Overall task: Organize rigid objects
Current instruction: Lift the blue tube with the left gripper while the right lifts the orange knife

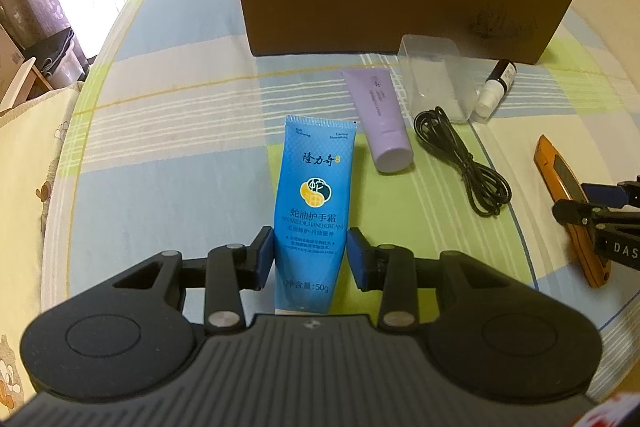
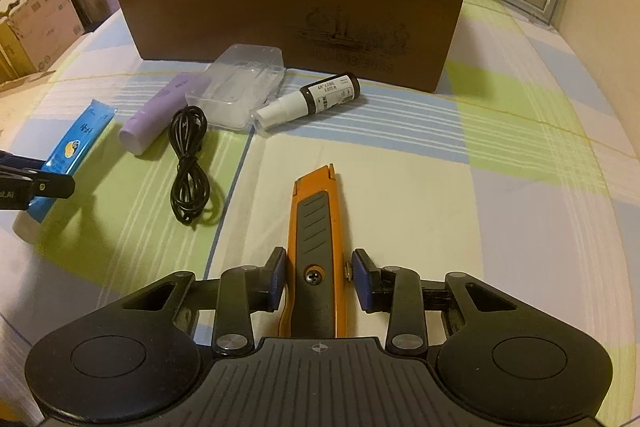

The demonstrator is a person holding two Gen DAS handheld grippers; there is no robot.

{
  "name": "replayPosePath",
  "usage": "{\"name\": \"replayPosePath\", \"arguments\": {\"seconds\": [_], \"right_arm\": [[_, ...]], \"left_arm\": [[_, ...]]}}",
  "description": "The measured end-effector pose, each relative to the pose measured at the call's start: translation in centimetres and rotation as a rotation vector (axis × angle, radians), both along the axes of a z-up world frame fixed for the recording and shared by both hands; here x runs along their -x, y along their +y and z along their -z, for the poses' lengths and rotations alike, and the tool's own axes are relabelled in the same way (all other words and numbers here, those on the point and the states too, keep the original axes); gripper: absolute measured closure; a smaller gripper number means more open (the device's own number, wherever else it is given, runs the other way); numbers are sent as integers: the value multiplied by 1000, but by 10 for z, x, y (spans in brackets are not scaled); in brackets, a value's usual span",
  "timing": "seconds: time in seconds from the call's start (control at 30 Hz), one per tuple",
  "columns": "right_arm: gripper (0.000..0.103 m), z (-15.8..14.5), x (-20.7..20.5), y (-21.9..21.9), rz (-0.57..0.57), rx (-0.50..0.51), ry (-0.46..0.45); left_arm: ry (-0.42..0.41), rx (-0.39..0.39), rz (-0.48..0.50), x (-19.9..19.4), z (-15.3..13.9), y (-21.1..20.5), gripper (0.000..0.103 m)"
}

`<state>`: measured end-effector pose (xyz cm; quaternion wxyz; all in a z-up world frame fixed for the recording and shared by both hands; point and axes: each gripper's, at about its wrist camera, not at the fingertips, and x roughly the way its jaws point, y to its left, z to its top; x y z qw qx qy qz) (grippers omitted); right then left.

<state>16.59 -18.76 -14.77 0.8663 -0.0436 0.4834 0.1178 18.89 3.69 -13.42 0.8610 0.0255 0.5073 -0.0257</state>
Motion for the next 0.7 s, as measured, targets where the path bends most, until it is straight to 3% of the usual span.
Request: {"name": "replayPosePath", "arguments": {"seconds": [0.37, 0.7], "right_arm": [[71, -21, -4, 2, 1, -75, -28], [71, -51, -21, 13, -23, -170, -60]], "left_arm": [[-37, 10, 10, -2, -14, -2, 69], [-118, 29, 31, -15, -49, -5, 69]]}}
